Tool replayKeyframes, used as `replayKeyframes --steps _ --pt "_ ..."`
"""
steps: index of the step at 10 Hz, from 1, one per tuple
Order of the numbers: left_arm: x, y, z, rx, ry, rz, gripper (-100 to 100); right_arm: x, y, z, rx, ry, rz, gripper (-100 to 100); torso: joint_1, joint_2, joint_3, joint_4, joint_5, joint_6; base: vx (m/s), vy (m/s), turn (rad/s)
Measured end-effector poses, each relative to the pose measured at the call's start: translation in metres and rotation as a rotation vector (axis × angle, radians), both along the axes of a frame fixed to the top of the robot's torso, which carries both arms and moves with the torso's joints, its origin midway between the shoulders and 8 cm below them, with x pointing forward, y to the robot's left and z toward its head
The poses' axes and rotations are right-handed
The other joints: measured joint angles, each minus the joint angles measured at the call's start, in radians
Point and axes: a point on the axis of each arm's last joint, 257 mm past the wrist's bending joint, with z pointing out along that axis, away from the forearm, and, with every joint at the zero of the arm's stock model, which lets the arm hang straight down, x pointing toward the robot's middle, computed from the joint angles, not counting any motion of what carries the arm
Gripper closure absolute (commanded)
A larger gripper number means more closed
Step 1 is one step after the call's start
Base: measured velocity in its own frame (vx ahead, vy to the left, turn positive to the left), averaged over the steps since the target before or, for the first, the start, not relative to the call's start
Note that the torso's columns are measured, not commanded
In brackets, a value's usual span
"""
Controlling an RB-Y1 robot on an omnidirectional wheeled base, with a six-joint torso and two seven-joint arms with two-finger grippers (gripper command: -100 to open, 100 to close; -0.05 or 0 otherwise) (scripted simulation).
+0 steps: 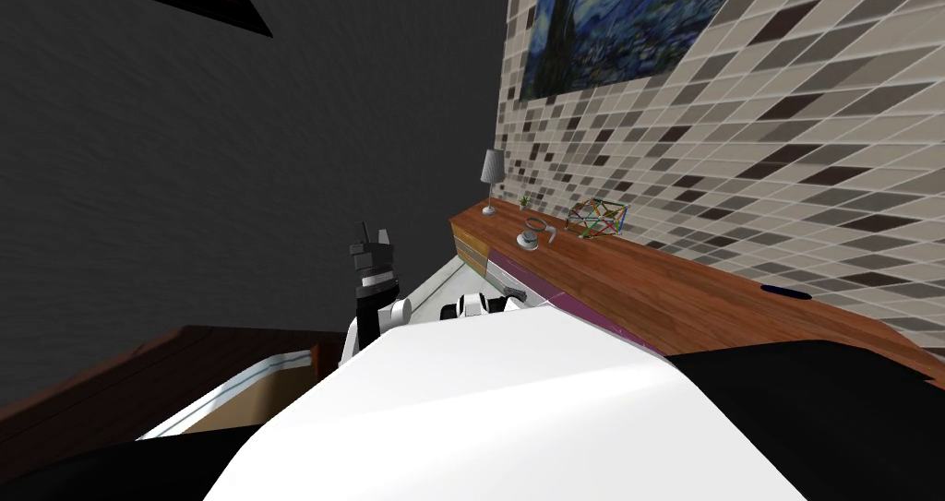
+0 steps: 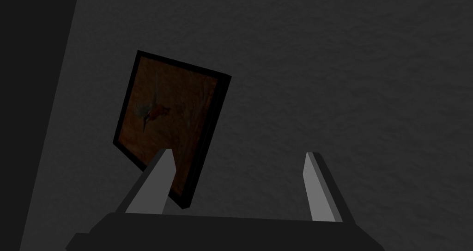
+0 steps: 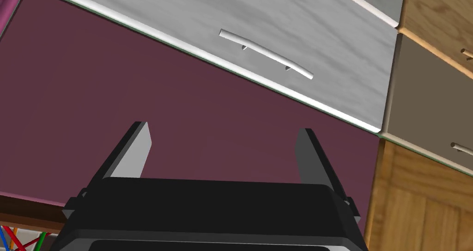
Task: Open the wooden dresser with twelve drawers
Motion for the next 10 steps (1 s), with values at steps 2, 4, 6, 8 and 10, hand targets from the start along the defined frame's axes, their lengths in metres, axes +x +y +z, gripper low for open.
replayKeyframes --steps 2,4,6,8,10 --pt "0.000 0.000 0.000 0.000 0.000 0.000 0 -0.014 -0.017 -0.006 -0.098 0.046 0.012 -100 0.000 0.001 0.001 0.000 0.000 0.000 0.038 0.024 0.047" --pt "0.000 0.000 0.000 0.000 0.000 0.000 0 -0.024 -0.029 -0.006 -0.169 0.079 0.017 -100 0.000 0.001 0.001 0.001 0.000 0.000 0.039 0.023 0.083" --pt "0.000 0.000 0.000 0.000 0.000 0.000 0 -0.036 -0.042 -0.007 -0.263 0.115 0.031 -100 0.000 -0.002 -0.001 0.000 0.000 0.000 0.069 0.027 0.073" --pt "0.000 0.000 0.000 0.000 0.000 0.000 0 -0.047 -0.060 -0.005 -0.362 0.149 0.043 -100 0.000 0.000 0.000 0.000 0.000 0.000 0.062 0.033 0.059" --pt "0.000 0.000 0.000 0.000 0.000 0.000 0 -0.055 -0.072 0.001 -0.456 0.172 0.056 -100 0.000 0.000 0.001 0.000 0.000 0.000 0.061 0.024 0.061"
